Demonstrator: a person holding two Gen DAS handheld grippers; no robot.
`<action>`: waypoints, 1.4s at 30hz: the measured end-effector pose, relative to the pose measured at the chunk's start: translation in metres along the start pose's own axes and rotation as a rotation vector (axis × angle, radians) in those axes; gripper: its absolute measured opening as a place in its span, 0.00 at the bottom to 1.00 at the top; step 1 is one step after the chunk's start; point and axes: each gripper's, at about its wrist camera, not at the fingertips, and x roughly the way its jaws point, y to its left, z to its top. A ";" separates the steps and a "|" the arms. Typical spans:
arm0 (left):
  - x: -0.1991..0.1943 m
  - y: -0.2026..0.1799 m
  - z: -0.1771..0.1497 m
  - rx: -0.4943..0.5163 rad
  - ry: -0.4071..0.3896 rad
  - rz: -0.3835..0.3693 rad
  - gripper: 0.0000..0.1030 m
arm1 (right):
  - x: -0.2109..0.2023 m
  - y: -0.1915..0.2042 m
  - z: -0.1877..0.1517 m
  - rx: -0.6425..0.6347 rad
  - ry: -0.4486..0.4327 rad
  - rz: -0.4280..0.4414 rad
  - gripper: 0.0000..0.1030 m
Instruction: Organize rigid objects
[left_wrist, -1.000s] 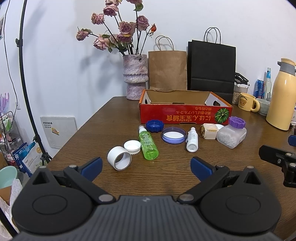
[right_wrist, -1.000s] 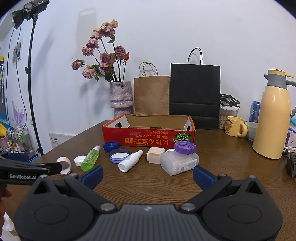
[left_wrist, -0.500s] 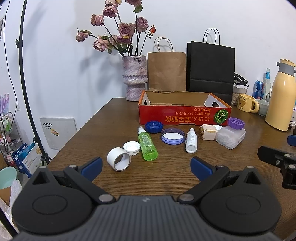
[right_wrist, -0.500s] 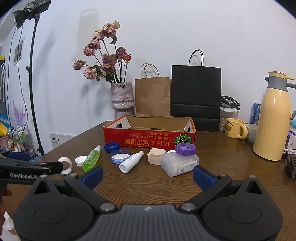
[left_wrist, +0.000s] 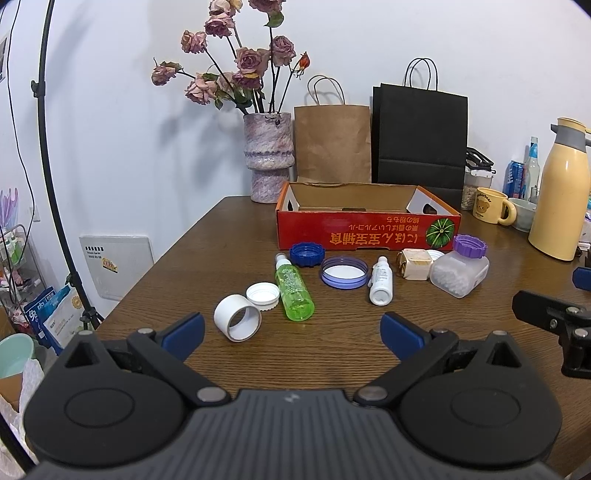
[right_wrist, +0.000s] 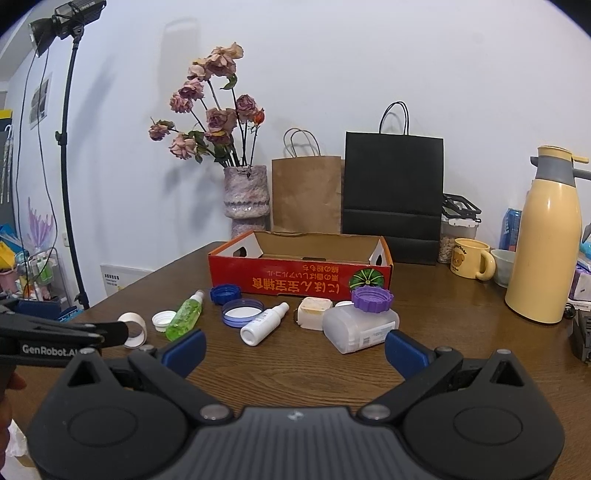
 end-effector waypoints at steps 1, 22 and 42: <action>0.000 0.000 0.000 0.000 0.000 0.000 1.00 | 0.000 0.000 0.000 0.000 0.000 0.000 1.00; -0.001 0.009 0.012 -0.016 0.016 0.014 1.00 | 0.007 -0.001 -0.001 -0.008 0.009 -0.006 1.00; 0.058 0.047 0.010 -0.055 0.080 0.125 1.00 | 0.050 -0.002 -0.002 -0.014 0.075 -0.021 1.00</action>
